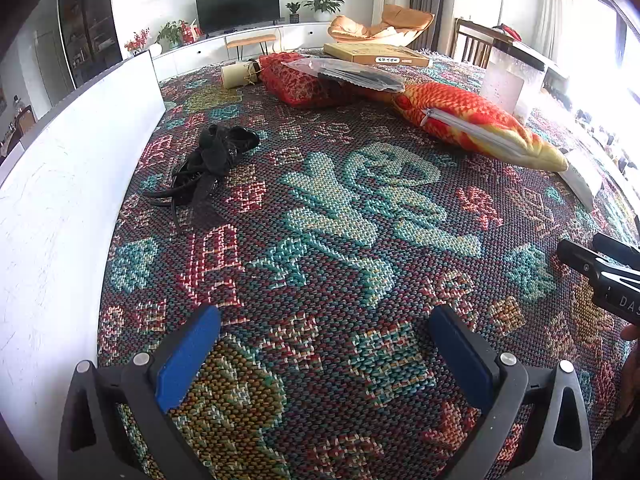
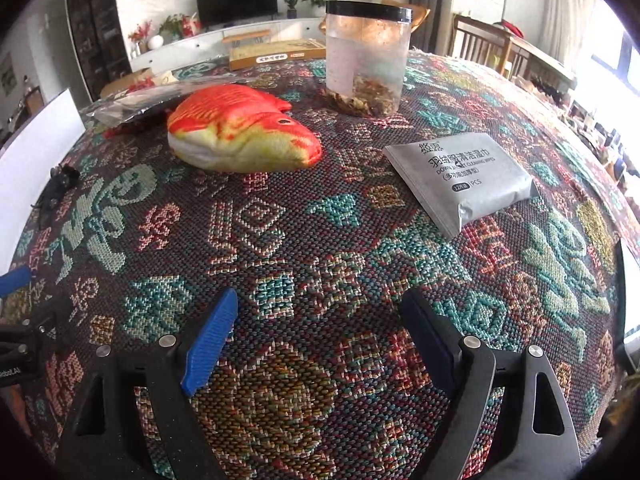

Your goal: Organize soft objects

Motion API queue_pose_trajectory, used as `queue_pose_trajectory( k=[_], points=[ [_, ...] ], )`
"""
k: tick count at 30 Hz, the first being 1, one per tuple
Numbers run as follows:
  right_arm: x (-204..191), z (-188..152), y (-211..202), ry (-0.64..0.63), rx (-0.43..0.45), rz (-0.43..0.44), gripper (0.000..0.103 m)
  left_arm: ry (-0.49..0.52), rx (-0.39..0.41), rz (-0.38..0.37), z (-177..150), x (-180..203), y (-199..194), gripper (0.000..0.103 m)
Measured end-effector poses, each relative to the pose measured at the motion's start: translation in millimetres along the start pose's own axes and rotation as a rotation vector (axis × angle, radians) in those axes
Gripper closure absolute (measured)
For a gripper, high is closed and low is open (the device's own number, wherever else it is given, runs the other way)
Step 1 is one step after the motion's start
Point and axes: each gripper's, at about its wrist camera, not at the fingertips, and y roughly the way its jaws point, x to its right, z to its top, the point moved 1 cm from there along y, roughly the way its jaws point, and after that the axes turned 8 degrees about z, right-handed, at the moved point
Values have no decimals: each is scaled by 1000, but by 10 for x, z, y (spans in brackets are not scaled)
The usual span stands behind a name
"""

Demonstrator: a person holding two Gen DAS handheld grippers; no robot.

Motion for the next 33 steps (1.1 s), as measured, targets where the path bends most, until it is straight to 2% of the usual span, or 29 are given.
queue_pose_trajectory(
  k=[23, 25, 30, 33],
  points=[
    [0, -1, 1, 0, 0, 0, 17, 7, -16, 2, 13, 0, 4, 0],
    [-1, 0, 2, 0, 0, 0, 17, 24, -63, -9, 104, 13, -12, 0],
    [0, -1, 2, 0, 0, 0, 17, -8, 35, 17, 554, -181, -261, 0],
    [-1, -1, 2, 0, 0, 0, 17, -78, -27, 22, 809, -339, -20, 0]
  ],
)
